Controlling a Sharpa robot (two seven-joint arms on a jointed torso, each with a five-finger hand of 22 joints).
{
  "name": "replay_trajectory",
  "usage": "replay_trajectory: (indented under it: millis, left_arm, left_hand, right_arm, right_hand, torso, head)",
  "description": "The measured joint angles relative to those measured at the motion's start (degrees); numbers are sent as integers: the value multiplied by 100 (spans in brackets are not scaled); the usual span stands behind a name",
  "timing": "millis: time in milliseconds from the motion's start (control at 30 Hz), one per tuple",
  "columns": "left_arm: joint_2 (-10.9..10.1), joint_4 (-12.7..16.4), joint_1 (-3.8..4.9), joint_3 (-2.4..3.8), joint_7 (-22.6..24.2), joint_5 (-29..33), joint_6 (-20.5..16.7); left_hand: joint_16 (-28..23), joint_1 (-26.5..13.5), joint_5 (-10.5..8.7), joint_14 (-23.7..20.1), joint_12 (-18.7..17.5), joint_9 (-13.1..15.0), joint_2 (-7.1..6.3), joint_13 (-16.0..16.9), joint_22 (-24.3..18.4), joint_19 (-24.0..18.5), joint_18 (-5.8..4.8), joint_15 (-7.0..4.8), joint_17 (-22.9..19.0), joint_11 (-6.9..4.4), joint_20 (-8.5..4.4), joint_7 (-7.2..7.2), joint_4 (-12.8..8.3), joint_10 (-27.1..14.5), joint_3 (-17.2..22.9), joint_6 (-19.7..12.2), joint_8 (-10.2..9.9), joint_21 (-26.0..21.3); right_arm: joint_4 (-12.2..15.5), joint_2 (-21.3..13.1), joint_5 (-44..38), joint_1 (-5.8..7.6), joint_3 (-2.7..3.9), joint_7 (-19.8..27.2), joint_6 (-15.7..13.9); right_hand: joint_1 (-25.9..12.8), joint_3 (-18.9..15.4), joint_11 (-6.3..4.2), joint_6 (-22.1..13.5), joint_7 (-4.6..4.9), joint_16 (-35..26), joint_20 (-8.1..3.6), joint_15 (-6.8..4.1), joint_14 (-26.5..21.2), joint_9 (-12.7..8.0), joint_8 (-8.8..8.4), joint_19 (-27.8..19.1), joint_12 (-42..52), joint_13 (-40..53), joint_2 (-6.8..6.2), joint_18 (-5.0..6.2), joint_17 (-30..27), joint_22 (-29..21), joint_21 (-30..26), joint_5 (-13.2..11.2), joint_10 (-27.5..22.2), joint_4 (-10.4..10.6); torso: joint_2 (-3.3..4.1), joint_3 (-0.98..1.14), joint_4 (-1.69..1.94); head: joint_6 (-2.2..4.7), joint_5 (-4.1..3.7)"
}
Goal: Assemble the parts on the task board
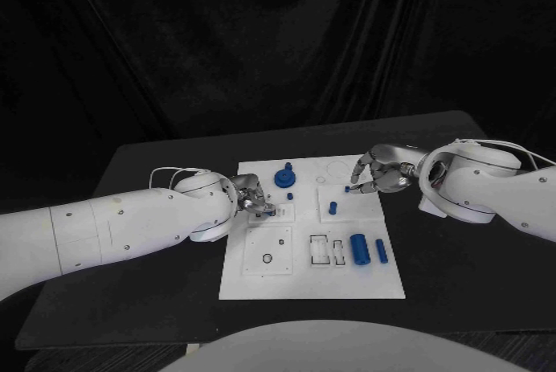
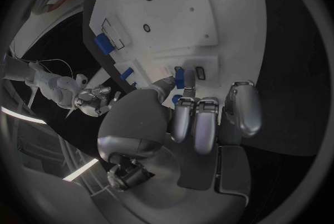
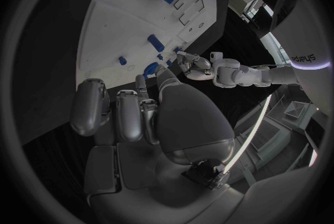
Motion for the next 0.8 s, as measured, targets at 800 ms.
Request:
replay_trajectory:
  millis: [800]
  left_arm:
    - [49, -77, -48, -5, 45, -2, -1]
  left_hand:
    - [0, -92, -364, -22, 0, -3, -1, 0, 0, 20, 0, -21, 0, 0, -21, 10, 127, 0, -62, 9, -15, 0]
  right_arm:
    - [-6, -5, 0, -15, 0, -1, -2]
  right_hand:
    - [31, 23, 0, 0, 0, 0, 0, 0, 0, 0, 0, 0, 2, 4, 31, 0, -6, -1, -35, 86, 0, -42]
  torso:
    - [0, -1, -2]
  head:
    - [0, 7]
